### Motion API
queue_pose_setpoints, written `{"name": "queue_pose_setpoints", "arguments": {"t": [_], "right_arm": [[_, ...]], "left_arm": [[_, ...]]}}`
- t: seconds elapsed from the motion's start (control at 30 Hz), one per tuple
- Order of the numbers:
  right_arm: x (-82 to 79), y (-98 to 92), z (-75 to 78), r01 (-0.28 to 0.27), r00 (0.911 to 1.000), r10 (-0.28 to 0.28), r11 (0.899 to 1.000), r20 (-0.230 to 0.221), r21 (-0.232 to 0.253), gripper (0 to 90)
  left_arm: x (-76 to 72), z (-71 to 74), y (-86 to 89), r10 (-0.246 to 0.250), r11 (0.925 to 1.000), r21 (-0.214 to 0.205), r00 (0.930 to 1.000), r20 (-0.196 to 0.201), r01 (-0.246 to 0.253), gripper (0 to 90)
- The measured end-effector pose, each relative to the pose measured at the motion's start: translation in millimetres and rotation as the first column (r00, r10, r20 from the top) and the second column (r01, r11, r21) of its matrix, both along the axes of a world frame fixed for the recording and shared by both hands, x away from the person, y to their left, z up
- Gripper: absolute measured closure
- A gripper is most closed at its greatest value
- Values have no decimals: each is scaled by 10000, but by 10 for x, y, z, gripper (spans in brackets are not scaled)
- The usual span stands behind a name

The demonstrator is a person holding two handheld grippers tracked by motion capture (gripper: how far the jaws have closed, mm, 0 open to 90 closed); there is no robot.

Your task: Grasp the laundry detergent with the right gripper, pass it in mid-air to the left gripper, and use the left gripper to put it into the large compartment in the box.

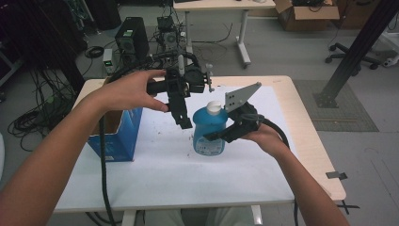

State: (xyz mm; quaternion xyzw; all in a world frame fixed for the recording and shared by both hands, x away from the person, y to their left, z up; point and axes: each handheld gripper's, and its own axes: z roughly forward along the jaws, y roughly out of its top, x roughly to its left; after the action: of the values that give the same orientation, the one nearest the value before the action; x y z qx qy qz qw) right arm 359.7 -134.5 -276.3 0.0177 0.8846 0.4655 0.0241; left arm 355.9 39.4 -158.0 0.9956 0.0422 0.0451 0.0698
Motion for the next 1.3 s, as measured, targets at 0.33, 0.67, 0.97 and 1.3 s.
{"name": "queue_pose_setpoints", "arguments": {"t": [0.33, 0.67, 0.97, 1.3], "right_arm": [[-11, 124, -36, -300, 9995, 301, 9995, 76, -61, 441], [-19, 228, -62, -534, 9986, 535, 9985, 60, -70, 441], [-15, 336, -80, -736, 9972, 738, 9971, 89, -210, 441], [-18, 457, -46, -928, 9952, 937, 9951, 270, -327, 442]], "left_arm": [[-76, 23, -42, -248, 9997, 42, 9997, -67, 249, 37], [-105, 16, -22, -307, 9994, 166, 9995, -77, 308, 37], [-119, -8, 9, -304, 9993, 200, 9993, -211, 308, 37], [-127, -70, -10, -334, 9988, 339, 9990, -287, 344, 37]]}}
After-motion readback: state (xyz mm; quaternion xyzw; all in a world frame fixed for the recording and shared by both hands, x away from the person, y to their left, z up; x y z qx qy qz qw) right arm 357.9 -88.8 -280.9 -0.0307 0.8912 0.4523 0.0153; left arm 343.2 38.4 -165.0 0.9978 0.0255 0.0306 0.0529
